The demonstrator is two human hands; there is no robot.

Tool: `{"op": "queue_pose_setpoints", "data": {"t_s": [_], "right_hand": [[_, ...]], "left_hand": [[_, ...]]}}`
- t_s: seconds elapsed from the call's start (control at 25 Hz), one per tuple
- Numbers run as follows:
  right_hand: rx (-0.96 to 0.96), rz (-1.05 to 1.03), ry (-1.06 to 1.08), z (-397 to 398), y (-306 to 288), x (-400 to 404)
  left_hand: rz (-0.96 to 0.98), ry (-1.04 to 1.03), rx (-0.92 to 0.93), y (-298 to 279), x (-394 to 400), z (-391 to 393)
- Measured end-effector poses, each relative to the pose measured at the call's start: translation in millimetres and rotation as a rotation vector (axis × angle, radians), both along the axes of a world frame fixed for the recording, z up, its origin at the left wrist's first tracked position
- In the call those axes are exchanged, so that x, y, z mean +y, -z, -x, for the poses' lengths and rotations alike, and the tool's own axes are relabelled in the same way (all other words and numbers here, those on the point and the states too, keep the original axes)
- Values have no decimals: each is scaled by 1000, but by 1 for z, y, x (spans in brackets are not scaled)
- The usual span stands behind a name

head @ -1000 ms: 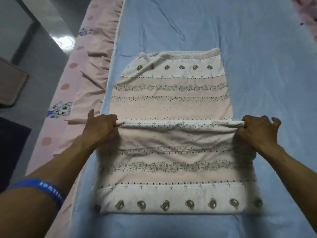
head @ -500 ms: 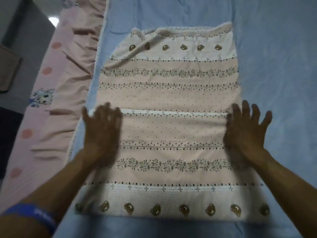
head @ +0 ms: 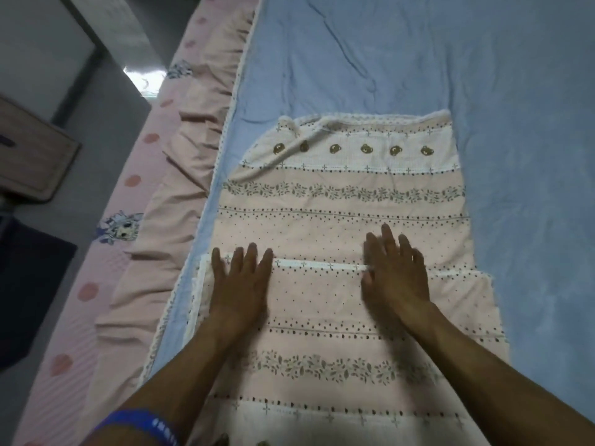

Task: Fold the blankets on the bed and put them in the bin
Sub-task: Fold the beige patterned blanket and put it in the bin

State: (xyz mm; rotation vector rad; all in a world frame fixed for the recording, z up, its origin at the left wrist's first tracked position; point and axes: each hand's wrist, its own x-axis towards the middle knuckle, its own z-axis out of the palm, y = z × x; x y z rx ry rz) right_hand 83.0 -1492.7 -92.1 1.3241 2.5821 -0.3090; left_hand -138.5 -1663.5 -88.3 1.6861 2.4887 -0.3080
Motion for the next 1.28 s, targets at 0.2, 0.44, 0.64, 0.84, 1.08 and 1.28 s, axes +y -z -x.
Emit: {"op": "queue_pose_setpoints", "data": {"t_s": [0.2,0.44,0.64,0.84,1.08,1.28], "right_hand": [[105,-164,-17,109,51,59],[171,-261,45,143,119,65],[154,-292,36,143,118,68],[175,-283,37,143,121,73],[178,-308,37,145,120,73],[191,-317,44,145,121,73]], "left_hand": [[-175,116,225,28,97,66],[-201,165,23,59,155,110],[-293,-23,-46,40,250,180],[100,33,-641,1,320,220],[368,-81,-793,-12,320,237],[-235,-369,-899,-14,314,251]]}}
